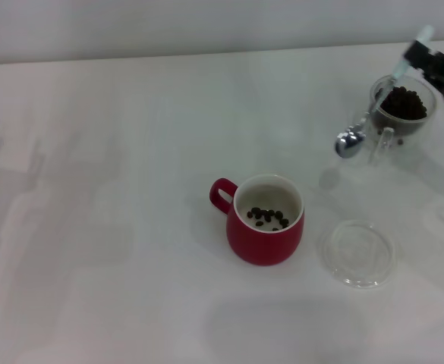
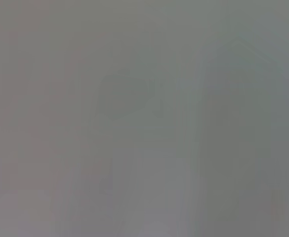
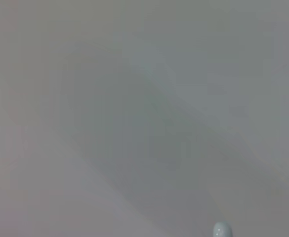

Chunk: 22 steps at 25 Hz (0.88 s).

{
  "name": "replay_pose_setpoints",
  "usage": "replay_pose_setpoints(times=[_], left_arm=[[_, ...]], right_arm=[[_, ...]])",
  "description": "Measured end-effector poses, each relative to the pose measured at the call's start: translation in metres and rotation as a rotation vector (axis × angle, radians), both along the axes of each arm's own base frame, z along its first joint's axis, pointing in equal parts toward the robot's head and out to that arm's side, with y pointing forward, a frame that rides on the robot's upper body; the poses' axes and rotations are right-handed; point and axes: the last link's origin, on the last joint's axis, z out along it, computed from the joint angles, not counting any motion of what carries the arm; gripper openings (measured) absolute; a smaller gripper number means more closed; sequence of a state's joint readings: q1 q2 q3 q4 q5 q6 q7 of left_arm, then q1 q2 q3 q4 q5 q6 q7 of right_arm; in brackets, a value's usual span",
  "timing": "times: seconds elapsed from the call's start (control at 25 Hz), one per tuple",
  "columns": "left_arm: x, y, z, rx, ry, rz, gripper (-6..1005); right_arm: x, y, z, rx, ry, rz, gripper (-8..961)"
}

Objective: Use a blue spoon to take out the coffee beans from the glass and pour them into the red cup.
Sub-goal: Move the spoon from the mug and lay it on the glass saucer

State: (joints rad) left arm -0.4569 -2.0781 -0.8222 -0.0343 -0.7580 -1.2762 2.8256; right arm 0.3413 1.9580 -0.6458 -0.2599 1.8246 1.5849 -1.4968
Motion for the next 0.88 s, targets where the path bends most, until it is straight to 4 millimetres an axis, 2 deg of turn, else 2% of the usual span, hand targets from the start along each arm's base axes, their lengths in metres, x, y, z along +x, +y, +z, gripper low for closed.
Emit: replay_pose_setpoints(times=[0.12,0.28,0.88], left_arm=[[0.004,0.004,0.001,0.008,-0.010,-0.011,640],[0.008,0.008,0.001,0.011,-0.012,-0.017,640],[0.010,0.012,0.000,0.004,-0.009,-0.016,639]], right_arm=[[0.014,-0.014,0.004,0.030,-0.029,-0.037,137],[0.022,-0.024,0.003,0.048,-0.063,-0.059,137],[0.025,-0.031,-0.037,0.018,-0.282,-0.022,138]])
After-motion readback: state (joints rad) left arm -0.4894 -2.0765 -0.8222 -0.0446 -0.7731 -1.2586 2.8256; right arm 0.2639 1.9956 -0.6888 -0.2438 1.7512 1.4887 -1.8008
